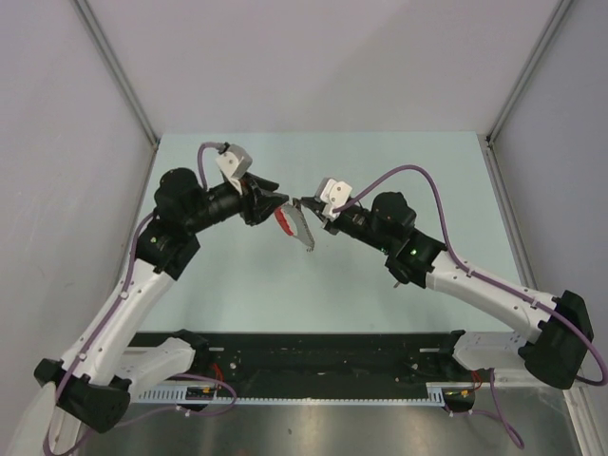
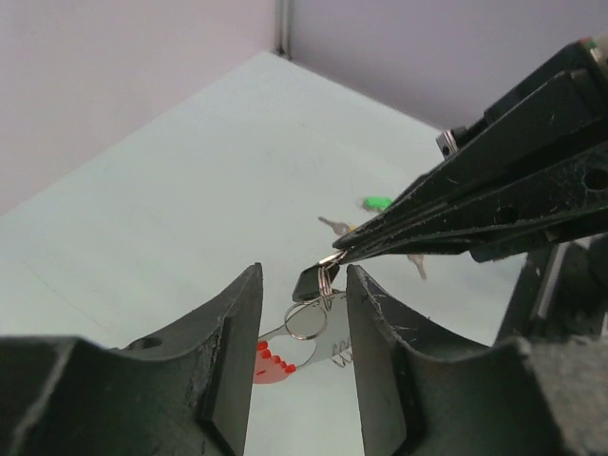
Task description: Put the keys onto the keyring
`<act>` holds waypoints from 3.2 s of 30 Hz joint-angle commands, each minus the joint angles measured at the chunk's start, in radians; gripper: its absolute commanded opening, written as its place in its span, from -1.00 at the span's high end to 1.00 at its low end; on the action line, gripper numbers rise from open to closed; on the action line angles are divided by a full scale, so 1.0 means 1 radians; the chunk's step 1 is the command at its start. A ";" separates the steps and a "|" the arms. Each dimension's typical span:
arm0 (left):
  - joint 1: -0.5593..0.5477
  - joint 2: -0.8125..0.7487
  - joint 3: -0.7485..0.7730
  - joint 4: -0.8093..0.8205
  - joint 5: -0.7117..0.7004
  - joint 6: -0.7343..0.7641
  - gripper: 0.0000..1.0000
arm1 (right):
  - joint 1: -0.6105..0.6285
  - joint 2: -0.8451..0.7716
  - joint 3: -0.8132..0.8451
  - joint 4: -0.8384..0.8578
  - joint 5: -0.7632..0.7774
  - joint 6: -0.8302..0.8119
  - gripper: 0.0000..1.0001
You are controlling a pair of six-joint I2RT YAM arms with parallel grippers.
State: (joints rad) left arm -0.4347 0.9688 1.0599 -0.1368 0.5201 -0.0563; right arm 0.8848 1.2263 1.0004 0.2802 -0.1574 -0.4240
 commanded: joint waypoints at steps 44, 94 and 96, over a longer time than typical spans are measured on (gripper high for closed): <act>0.025 0.055 0.157 -0.181 0.066 0.020 0.99 | 0.026 -0.045 0.010 -0.018 0.099 -0.047 1.00; -0.085 -0.139 -0.403 0.747 -0.333 -0.448 0.99 | 0.100 0.039 0.004 0.062 0.025 0.024 1.00; -0.110 -0.125 -0.408 0.770 -0.351 -0.448 0.99 | 0.100 0.038 0.004 0.069 0.007 0.033 1.00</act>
State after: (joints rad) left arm -0.5163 0.8356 0.6498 0.4618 0.2790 -0.5003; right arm 0.9691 1.2549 1.0008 0.3328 -0.1101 -0.4191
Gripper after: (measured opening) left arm 0.010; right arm 0.009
